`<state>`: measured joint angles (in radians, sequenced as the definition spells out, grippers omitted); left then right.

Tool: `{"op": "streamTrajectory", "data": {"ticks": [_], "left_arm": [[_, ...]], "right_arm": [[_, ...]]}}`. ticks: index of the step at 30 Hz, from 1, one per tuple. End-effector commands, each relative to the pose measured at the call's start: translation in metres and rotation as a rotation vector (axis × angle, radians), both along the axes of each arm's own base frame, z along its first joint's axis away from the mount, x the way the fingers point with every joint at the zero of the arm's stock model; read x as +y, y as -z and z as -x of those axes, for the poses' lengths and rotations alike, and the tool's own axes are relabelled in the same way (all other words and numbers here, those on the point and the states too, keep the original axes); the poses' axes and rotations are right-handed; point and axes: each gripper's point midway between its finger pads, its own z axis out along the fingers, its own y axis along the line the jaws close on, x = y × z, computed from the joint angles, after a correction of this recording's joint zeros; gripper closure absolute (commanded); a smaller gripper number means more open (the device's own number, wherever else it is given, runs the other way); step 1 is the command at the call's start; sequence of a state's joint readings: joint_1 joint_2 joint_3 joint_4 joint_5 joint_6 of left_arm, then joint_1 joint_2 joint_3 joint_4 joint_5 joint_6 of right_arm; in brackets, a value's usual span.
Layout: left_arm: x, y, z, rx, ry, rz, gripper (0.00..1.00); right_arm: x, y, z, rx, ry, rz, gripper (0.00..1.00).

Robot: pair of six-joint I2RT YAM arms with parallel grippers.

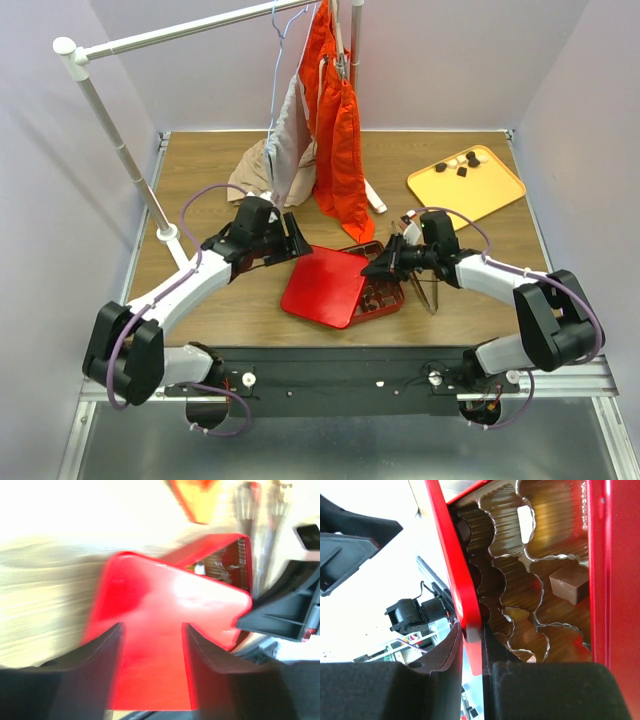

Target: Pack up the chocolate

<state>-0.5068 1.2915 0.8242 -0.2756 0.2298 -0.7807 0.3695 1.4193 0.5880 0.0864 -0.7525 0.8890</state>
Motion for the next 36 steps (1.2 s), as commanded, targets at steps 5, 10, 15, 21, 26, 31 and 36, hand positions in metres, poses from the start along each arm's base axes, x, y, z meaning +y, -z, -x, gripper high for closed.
{"op": "streamTrajectory", "data": {"ticks": [5,10,15,21,26,31,36], "left_arm": [[0.026,0.054,0.018,0.07,0.039,-0.089,0.09],[0.031,0.084,0.024,0.134,0.047,-0.13,0.07],[0.011,0.073,0.023,0.094,0.102,-0.009,0.1],[-0.003,0.056,0.027,0.056,0.166,0.086,0.18],[-0.005,0.042,0.029,0.033,0.171,0.126,0.28],[-0.004,0.025,0.029,0.013,0.16,0.14,0.37],[-0.01,0.0,0.027,-0.018,0.173,0.186,0.44]], "right_arm": [[0.004,-0.002,-0.003,-0.013,-0.037,-0.013,0.99],[0.002,-0.002,-0.006,-0.016,-0.042,-0.018,0.99],[0.0,0.004,-0.004,-0.001,-0.043,-0.015,0.99],[0.001,0.001,-0.006,-0.01,-0.043,-0.017,0.99],[0.002,-0.001,-0.008,-0.014,-0.044,-0.02,0.99],[0.004,-0.01,-0.013,-0.045,-0.048,-0.028,0.99],[0.008,-0.029,-0.021,-0.09,-0.057,-0.05,0.99]]}}
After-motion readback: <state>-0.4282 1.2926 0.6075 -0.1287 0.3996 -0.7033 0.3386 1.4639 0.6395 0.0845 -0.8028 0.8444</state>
